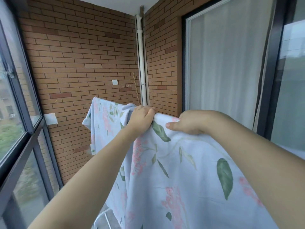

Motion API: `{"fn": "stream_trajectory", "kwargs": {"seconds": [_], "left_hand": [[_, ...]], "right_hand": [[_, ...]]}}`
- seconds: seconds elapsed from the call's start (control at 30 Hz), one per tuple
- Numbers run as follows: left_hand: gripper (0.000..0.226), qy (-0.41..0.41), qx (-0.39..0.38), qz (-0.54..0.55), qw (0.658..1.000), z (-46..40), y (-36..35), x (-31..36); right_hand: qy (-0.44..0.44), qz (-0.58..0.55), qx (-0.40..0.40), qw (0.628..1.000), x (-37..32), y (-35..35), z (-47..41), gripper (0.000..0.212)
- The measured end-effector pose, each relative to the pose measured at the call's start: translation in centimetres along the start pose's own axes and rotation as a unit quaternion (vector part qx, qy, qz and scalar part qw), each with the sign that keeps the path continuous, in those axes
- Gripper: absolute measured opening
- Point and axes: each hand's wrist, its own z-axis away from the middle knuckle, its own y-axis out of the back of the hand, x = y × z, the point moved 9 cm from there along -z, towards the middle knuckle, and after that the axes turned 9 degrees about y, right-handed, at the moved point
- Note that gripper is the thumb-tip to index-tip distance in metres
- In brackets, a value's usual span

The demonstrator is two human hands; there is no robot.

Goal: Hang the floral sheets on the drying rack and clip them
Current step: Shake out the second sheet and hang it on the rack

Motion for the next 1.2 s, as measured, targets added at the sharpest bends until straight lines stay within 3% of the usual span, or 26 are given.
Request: {"fn": "stream_trajectory", "kwargs": {"seconds": [0.4, 0.5, 0.6, 0.63, 0.7, 0.8, 0.9, 1.13, 1.2], "left_hand": [[0.047, 0.031, -0.076, 0.012, 0.997, 0.2, 0.3, -0.2], [0.053, 0.036, -0.092, 0.038, 0.994, 0.2, 0.0, 0.2], [0.043, 0.037, -0.176, 0.150, 0.972, -0.4, -0.5, -0.3], [0.037, 0.028, -0.177, 0.203, 0.963, -0.9, 0.3, -0.6], [0.029, 0.018, -0.101, 0.264, 0.959, -3.1, 3.1, -2.3], [0.023, 0.077, -0.007, 0.201, 0.977, -7.2, 6.4, -7.7], [0.039, 0.141, -0.084, 0.099, 0.981, -8.9, 5.0, -12.4], [0.036, 0.071, -0.202, 0.115, 0.970, -9.0, 2.0, -14.6], [0.031, 0.028, -0.184, 0.084, 0.979, -9.3, 2.1, -14.4]], "right_hand": [[0.006, 0.080, -0.003, 0.997, -1.2, -0.2, -1.9, 0.017], [0.007, 0.077, -0.054, 0.996, -2.2, -0.2, -1.5, 0.026], [0.026, 0.084, -0.073, 0.993, -3.7, 0.0, -3.0, 0.042], [0.025, 0.096, -0.067, 0.993, -3.9, 0.0, -4.1, 0.042], [0.021, 0.113, -0.058, 0.992, -4.3, 0.1, -6.1, 0.038], [0.032, 0.123, -0.050, 0.991, -5.9, 0.4, -9.6, 0.032], [0.043, 0.122, -0.032, 0.991, -7.7, 0.2, -12.5, 0.034], [0.034, 0.063, 0.011, 0.997, -7.4, -1.1, -15.6, 0.035], [0.015, 0.043, 0.013, 0.999, -6.6, -1.0, -15.5, 0.033]]}}
